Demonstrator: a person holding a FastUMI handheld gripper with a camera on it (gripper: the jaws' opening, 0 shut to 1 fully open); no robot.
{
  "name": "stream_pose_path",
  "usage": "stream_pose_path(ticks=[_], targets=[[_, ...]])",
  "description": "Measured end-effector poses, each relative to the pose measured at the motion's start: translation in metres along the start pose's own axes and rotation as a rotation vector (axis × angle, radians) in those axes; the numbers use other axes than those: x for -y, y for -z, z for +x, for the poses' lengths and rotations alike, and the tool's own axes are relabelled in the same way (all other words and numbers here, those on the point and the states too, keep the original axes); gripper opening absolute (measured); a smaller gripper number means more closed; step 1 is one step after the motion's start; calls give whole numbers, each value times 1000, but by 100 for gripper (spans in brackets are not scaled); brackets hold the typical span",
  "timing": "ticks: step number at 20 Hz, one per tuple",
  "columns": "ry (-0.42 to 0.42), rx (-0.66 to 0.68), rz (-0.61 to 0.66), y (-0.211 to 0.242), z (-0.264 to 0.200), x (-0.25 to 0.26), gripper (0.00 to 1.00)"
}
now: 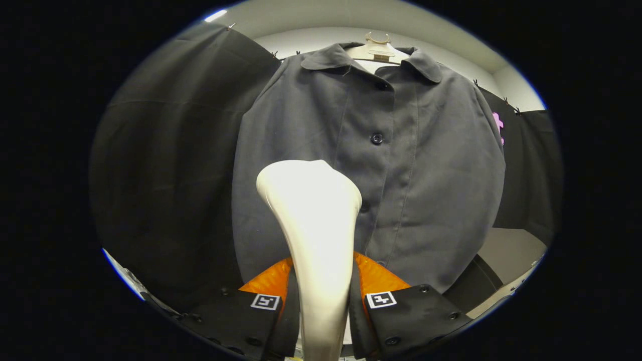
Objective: Iron the clothes twice with a garment steamer, once on the left side and once on the right side.
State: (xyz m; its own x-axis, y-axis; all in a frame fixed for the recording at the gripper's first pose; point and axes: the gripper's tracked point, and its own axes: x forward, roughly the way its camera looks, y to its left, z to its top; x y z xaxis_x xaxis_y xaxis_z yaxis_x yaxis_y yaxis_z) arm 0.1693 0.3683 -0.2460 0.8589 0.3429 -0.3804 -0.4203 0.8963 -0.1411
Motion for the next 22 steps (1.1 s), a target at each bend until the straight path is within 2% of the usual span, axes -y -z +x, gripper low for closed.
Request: stream_pose_path(ticks=[12,22], targets=[[24,164,14,-77,-65,36,48],[82,206,37,-94,-100,81,48]])
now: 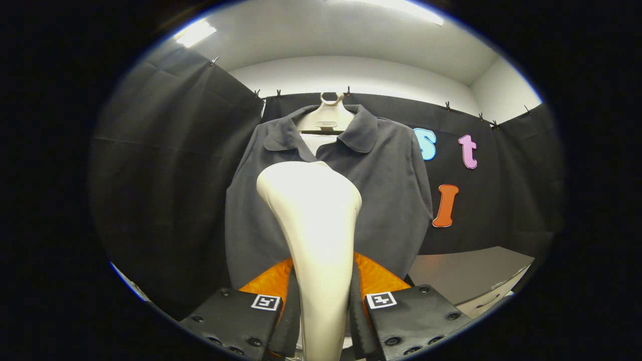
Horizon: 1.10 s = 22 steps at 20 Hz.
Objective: Iron the clothes twice with a garment steamer, once on the left side and once on the right side.
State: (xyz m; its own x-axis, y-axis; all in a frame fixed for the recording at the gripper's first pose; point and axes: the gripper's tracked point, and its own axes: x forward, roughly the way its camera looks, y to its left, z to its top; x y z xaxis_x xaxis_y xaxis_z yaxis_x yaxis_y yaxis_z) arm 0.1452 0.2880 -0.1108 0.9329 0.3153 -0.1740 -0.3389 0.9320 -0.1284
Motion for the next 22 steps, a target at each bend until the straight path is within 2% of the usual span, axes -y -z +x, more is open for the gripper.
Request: stream_pose_path(ticks=[22], targets=[[183,25,0,-20,-76,121,48]])
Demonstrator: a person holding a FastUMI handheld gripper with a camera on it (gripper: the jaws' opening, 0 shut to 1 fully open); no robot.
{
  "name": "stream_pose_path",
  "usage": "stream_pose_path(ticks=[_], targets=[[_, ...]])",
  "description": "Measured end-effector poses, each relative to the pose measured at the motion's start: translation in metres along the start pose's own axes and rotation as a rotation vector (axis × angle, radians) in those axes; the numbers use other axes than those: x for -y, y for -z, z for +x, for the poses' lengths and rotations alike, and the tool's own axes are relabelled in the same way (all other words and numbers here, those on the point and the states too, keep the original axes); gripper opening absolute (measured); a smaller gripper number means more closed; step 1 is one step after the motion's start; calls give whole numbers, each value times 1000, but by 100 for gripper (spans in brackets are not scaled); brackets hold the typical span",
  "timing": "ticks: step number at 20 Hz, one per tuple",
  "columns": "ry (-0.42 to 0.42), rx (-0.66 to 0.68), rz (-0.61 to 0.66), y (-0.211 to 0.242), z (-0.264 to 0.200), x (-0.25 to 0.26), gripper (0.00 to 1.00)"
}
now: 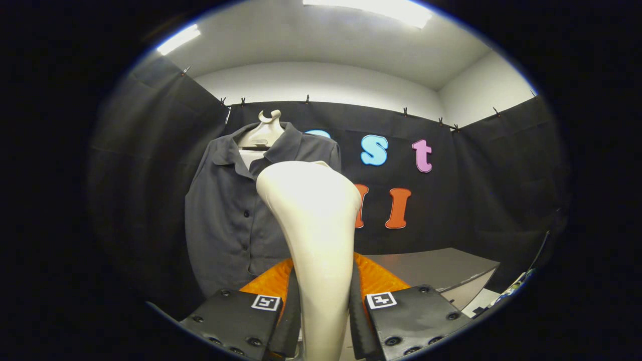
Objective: Iron the clothes twice with a garment steamer, once on the left side and once on the right side.
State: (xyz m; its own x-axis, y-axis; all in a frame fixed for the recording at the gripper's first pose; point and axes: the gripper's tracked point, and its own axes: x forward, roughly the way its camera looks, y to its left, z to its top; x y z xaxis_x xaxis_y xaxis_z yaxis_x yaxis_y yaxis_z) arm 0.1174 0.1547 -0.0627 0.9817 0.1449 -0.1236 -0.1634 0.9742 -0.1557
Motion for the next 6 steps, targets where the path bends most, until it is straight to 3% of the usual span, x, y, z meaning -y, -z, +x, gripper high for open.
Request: stream_pose_path(ticks=[6], targets=[[4,-7,18,3,-11,6,48]])
